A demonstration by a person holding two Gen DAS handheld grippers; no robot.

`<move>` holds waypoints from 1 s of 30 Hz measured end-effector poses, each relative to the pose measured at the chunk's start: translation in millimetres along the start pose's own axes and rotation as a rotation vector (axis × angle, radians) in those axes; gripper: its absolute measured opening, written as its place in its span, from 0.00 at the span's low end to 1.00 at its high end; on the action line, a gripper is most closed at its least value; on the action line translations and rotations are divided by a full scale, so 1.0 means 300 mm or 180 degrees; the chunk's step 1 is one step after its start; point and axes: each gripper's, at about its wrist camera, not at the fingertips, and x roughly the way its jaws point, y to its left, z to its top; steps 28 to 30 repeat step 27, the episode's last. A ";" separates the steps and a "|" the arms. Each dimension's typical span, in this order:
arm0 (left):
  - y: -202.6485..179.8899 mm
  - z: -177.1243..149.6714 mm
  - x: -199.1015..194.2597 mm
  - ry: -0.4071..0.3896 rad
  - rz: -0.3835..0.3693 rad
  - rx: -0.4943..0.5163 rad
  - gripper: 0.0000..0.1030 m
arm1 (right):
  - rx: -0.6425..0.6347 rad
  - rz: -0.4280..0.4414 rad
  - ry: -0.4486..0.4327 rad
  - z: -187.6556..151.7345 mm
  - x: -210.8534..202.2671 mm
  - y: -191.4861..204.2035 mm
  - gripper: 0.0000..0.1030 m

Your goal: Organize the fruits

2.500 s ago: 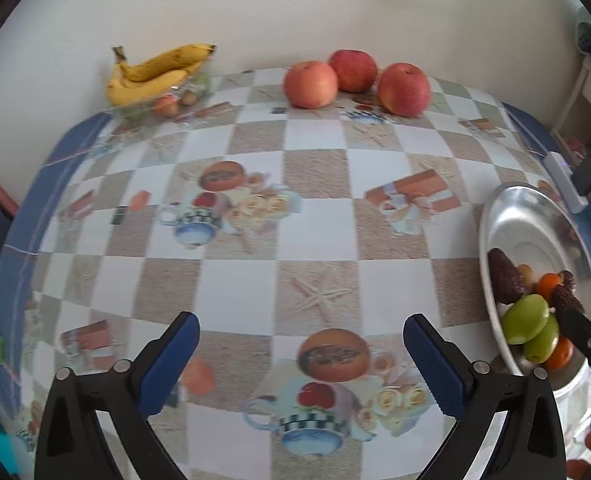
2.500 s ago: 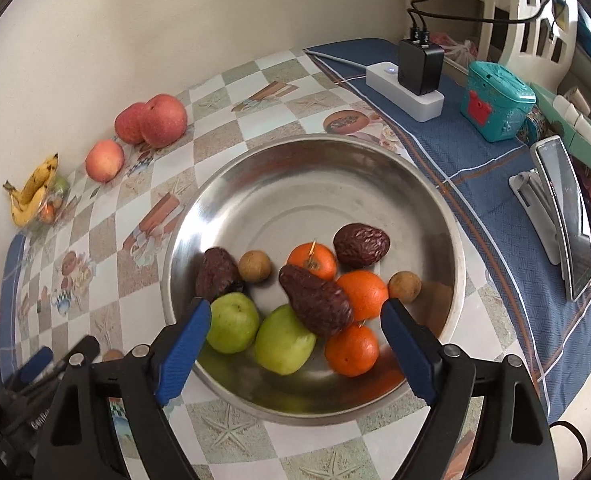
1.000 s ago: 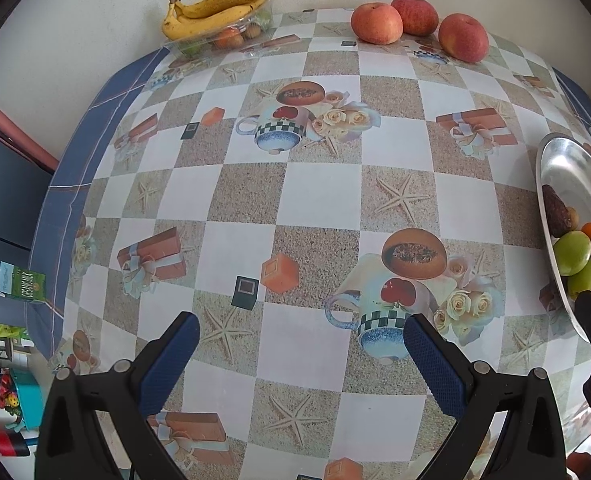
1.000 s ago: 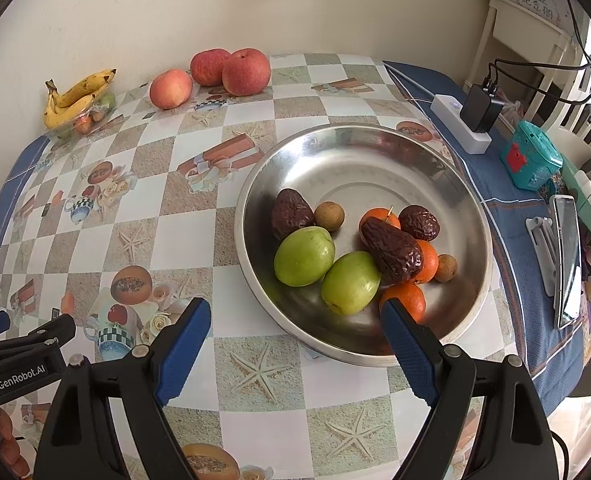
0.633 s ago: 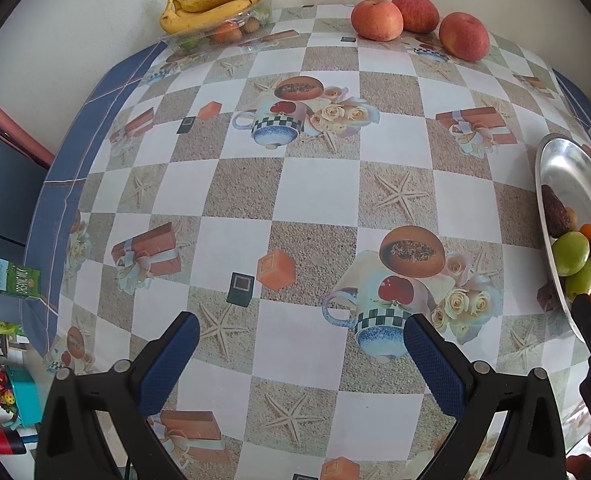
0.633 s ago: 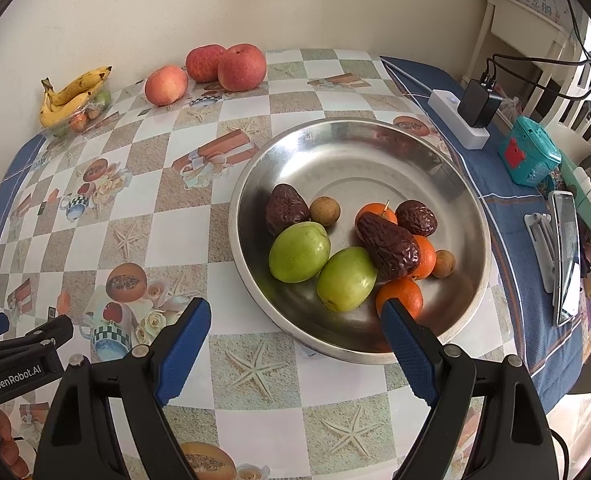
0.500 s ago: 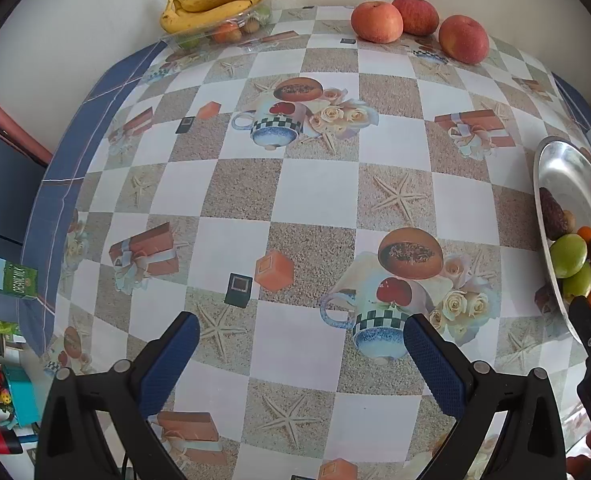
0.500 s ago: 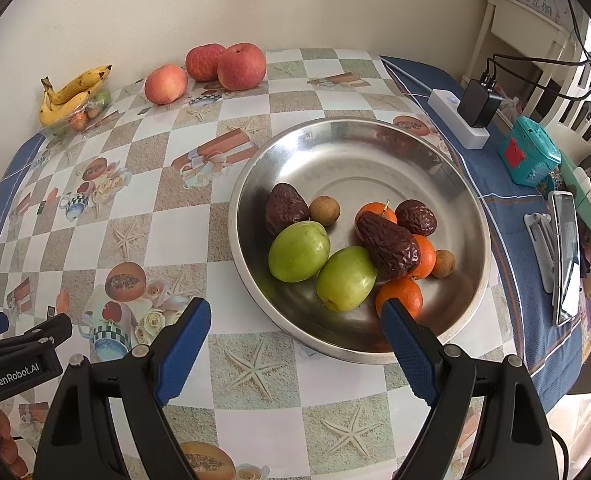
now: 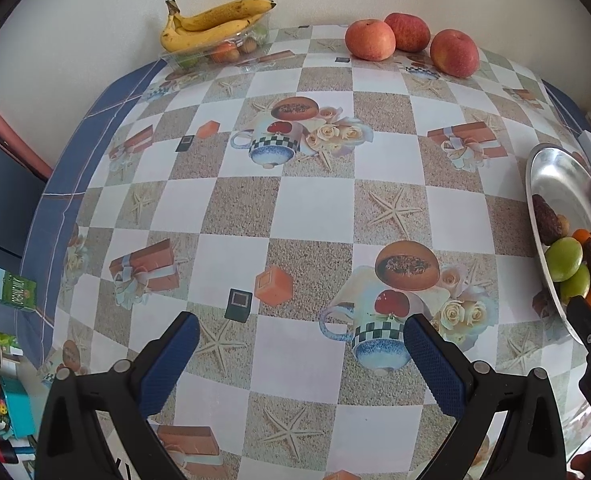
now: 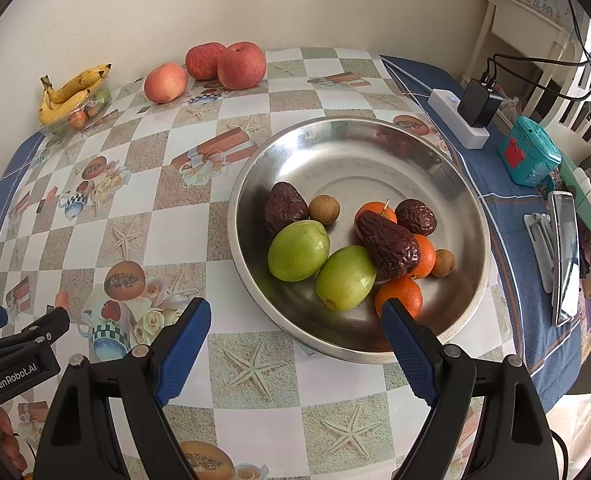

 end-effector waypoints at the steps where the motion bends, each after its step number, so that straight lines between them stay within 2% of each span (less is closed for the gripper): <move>1: 0.001 0.000 0.000 -0.0003 -0.0004 -0.0001 1.00 | -0.0001 0.0000 0.0001 0.000 0.000 0.000 0.85; 11: 0.005 0.002 -0.007 -0.0031 -0.0105 -0.0034 1.00 | -0.0020 -0.0006 0.0001 -0.002 0.001 -0.004 0.85; 30: 0.018 0.004 -0.026 -0.0092 -0.0132 -0.0112 1.00 | -0.0023 -0.0014 0.0009 -0.001 0.001 -0.001 0.85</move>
